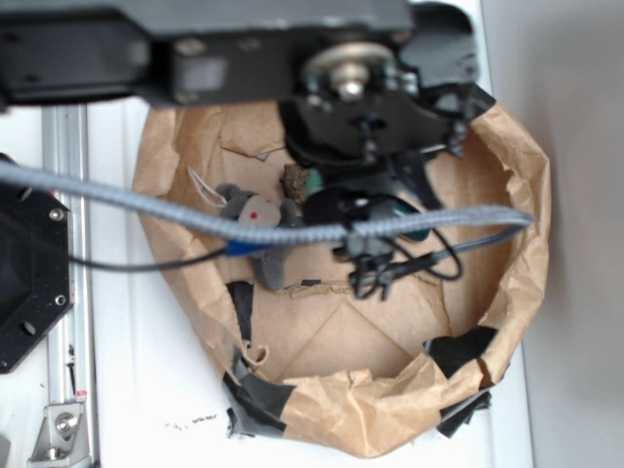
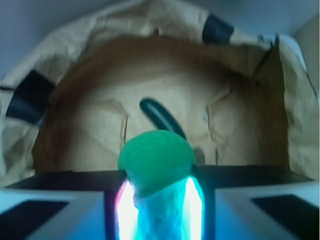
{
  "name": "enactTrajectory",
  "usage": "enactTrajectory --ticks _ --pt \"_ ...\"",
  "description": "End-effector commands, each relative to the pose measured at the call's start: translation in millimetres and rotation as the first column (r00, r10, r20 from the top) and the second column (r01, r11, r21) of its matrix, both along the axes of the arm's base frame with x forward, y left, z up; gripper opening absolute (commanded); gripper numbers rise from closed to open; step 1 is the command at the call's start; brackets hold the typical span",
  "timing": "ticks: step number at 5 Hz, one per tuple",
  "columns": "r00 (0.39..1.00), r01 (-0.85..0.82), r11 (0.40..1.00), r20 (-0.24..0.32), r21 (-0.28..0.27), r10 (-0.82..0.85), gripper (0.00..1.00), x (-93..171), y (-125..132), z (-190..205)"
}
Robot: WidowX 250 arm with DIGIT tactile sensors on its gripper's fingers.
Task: Grab the green ball.
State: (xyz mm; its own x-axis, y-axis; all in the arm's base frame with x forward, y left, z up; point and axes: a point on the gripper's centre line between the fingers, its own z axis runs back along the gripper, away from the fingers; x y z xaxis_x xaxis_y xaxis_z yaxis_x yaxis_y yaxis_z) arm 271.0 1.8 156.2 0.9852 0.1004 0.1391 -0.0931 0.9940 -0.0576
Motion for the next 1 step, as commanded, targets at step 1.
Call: enactTrajectory --ticks 1 --pt "0.999 0.025 0.999 0.044 0.033 -0.026 0.0 4.8 3.5 0.3"
